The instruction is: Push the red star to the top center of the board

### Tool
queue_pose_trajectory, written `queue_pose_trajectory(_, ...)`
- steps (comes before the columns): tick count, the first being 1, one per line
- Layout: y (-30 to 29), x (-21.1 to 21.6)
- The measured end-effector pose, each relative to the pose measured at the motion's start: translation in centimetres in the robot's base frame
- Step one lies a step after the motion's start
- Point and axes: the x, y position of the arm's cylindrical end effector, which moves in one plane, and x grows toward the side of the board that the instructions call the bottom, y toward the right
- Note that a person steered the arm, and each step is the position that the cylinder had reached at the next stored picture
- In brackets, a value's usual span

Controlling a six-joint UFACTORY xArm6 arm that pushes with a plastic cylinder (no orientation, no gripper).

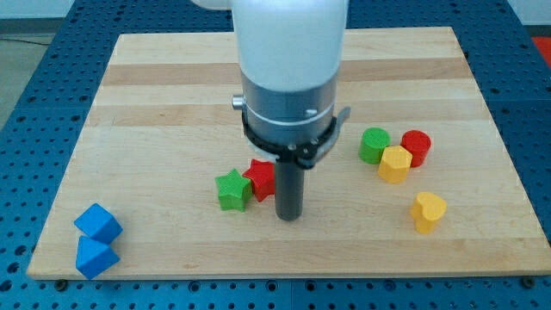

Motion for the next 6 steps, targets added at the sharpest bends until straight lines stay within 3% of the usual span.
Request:
queue_pose_trajectory(3, -5.8, -2.9)
queue_pose_trajectory(5, -4.6, -11.1)
queue_pose_trajectory(6, -0.4, -11.7)
